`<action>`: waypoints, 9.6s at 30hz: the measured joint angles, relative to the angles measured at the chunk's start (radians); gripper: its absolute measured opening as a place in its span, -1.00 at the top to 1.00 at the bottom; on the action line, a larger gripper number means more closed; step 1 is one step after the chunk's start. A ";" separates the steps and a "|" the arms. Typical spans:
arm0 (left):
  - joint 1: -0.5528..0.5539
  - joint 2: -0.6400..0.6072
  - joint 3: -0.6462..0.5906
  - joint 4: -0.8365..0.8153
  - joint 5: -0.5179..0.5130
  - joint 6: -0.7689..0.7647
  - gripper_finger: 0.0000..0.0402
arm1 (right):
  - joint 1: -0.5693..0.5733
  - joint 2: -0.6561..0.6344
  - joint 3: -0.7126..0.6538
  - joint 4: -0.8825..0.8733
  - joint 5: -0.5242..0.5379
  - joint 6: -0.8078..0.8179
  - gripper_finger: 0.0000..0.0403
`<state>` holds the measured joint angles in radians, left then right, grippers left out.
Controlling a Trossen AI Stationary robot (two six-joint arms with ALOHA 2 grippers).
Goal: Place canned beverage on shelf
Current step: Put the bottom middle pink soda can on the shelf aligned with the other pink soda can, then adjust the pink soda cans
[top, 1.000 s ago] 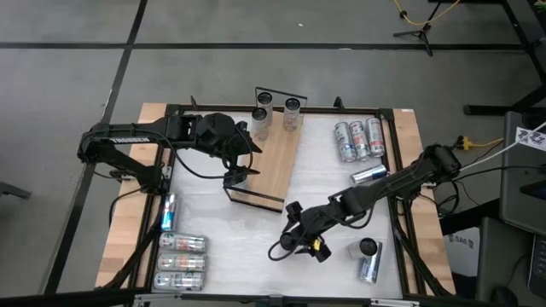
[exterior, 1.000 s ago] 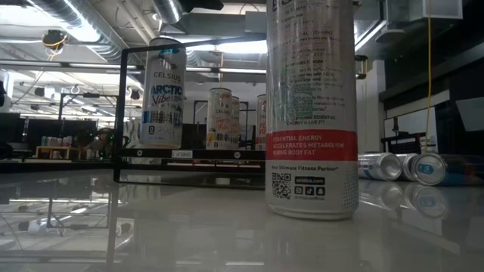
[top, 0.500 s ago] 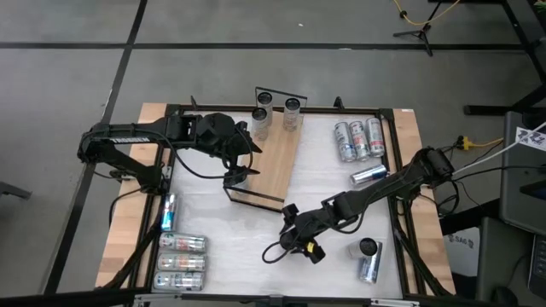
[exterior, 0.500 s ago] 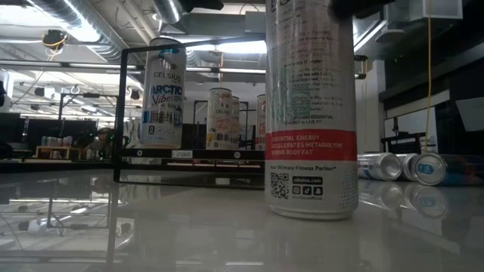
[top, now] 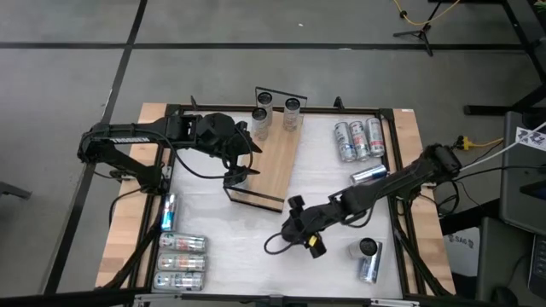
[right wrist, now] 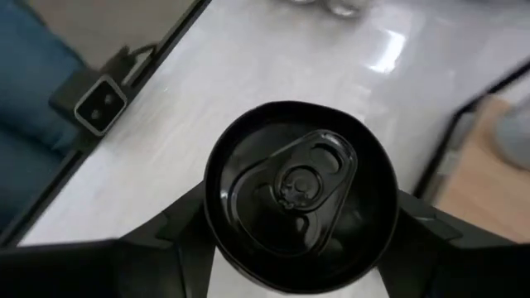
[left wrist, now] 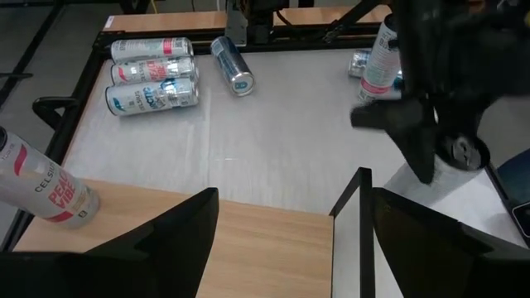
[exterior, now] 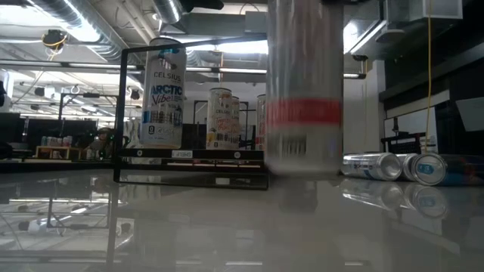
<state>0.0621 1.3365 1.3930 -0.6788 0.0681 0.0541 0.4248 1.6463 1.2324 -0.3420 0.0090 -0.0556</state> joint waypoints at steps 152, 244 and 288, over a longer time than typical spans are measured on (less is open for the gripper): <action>0.001 0.000 0.000 0.097 -0.291 0.010 -0.53 | -0.615 -0.129 0.001 -0.027 0.391 0.361 -0.75; 0.622 0.162 0.000 0.111 -0.048 0.061 -0.53 | -0.909 -0.052 -0.031 -0.221 0.355 -0.030 -0.75; 0.622 0.161 0.000 0.111 -0.047 0.053 -0.53 | -0.909 -0.058 -0.031 0.011 0.076 -0.713 -0.75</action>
<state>0.6842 1.4979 1.3930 -0.5674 0.0208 0.1070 -0.4847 1.5883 1.2011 -0.3309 0.0853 -0.7686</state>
